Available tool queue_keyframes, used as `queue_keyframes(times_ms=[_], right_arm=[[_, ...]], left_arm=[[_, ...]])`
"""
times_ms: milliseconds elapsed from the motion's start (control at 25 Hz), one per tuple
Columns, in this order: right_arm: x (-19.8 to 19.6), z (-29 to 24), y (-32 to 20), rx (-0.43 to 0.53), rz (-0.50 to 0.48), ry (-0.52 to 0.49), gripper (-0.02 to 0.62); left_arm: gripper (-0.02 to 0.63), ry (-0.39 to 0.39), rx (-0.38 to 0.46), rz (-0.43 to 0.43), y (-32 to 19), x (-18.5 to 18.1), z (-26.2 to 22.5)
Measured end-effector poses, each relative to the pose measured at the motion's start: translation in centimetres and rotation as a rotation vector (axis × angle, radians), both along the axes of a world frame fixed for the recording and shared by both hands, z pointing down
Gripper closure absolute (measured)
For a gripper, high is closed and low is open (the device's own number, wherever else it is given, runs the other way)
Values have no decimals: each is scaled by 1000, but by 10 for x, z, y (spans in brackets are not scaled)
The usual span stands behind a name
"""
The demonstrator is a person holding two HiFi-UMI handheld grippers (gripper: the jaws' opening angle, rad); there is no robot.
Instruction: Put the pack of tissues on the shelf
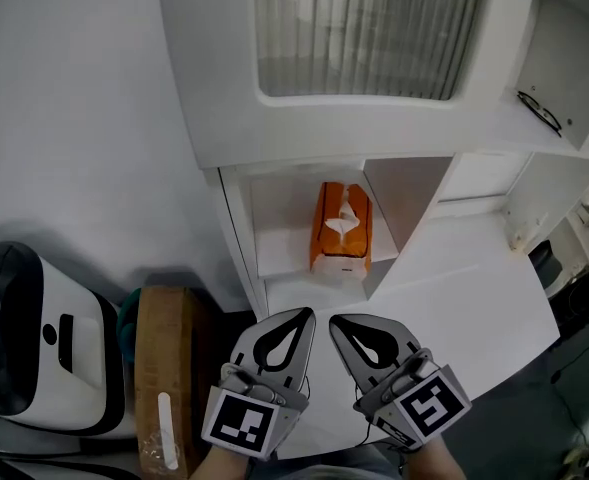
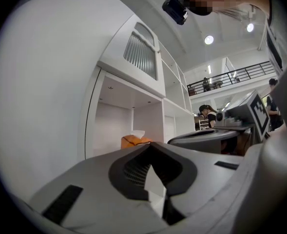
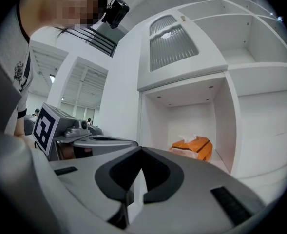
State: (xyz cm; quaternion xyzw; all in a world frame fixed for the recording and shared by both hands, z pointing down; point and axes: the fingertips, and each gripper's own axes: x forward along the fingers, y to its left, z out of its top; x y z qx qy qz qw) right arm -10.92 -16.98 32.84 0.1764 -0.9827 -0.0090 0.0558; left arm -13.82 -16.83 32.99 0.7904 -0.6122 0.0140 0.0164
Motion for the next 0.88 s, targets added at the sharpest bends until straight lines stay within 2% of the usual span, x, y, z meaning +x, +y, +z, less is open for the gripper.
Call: queue_keyframes(times_ms=[160,320,520,720,880], right_arm=[[-2,-7,-1,33,-10,-56,586],[-4,-8,-1,28,-22,-66,586],[-5,-6,0,18,-45,-43,586],[-6,-10,-3,33,-52,-66,586],[-8,-4,1,7,-67,-25,586]], left_arm=[[586,-6,1,-15,2,0,0],[586,-7,0,-37,3,-3,0],[586,-11,5,-50,3,-3,-1],[585,-10,9,-62,2,-3,-1],[584,-10,6,-69,2,-5,-1]])
